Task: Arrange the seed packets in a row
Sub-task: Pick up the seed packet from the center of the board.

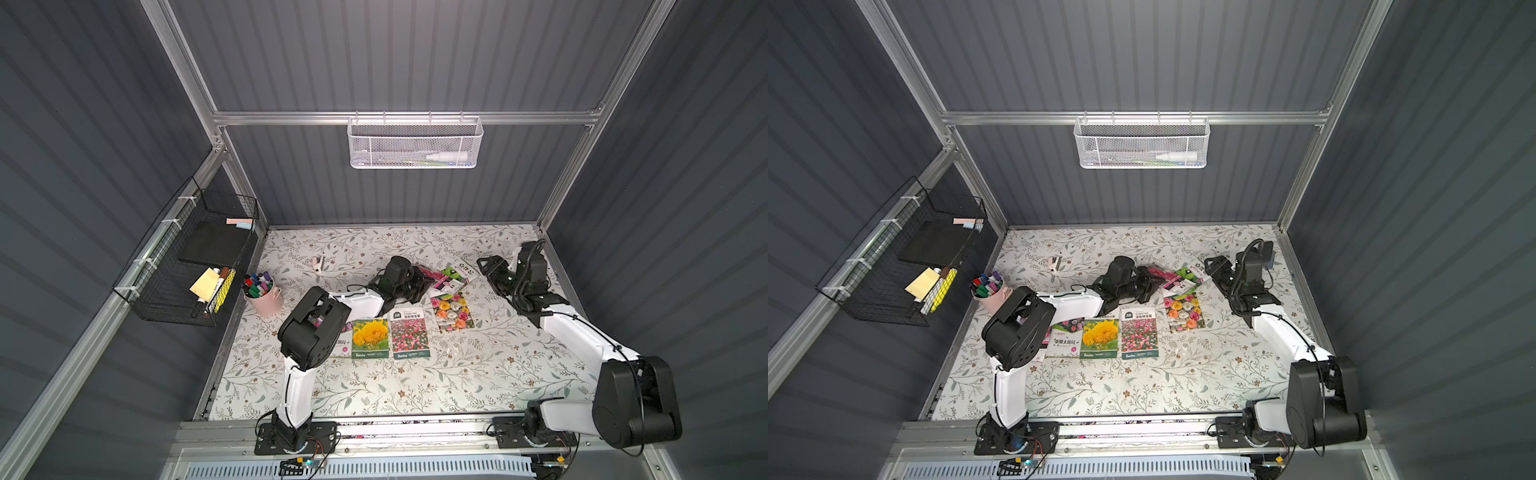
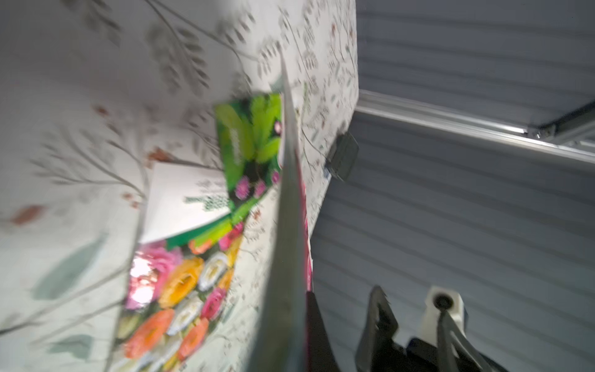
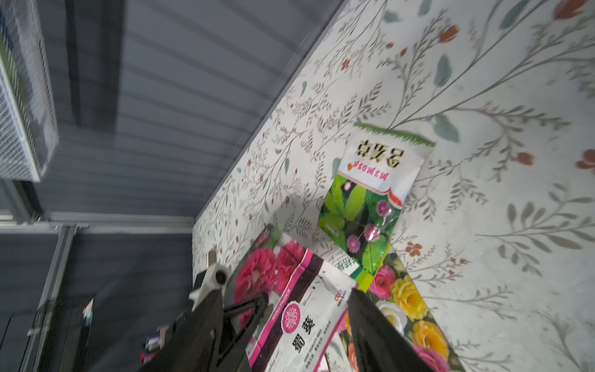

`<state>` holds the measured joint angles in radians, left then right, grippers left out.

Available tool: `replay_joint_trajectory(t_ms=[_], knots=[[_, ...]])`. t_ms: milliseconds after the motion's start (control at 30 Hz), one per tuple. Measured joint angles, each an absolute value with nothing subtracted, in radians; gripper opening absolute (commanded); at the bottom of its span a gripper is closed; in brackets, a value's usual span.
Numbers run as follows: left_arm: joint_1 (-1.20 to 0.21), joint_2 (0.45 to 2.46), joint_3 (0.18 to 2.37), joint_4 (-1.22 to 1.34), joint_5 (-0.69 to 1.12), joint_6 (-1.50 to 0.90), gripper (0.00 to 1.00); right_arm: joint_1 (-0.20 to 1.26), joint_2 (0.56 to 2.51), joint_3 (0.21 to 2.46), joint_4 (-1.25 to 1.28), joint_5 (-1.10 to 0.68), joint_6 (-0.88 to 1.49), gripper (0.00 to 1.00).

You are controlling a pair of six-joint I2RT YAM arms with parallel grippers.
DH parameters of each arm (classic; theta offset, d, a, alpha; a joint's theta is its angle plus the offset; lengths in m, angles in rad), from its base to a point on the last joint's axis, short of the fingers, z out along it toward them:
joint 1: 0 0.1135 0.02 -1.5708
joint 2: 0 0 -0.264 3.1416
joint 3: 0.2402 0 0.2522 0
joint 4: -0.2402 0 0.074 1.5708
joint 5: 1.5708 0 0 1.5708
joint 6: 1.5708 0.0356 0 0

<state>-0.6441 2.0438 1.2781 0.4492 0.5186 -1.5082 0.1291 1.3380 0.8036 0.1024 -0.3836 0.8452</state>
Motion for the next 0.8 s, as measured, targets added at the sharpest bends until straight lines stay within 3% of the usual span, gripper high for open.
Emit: replay_joint_trajectory(t_ms=[200, 467, 567, 800], knots=[[-0.66, 2.108, 1.414, 0.531, 0.803, -1.588, 0.0, 0.125, 1.469, 0.83, 0.111, -0.707, 0.826, 0.67], [-0.658, 2.087, 1.395, 0.466, 1.039, -1.51, 0.0, 0.09, 1.497, 0.78, 0.207, -0.857, 0.907, 0.71], [-0.651, 2.02, 1.335, 0.294, 1.082, -1.334, 0.0, 0.069, 1.496, 0.756, 0.247, -0.891, 0.948, 0.74], [-0.651, 1.871, 1.349, -0.379, 1.09, -0.732, 0.0, -0.004, 1.508, 0.648, 0.384, -0.966, 1.063, 0.75]])
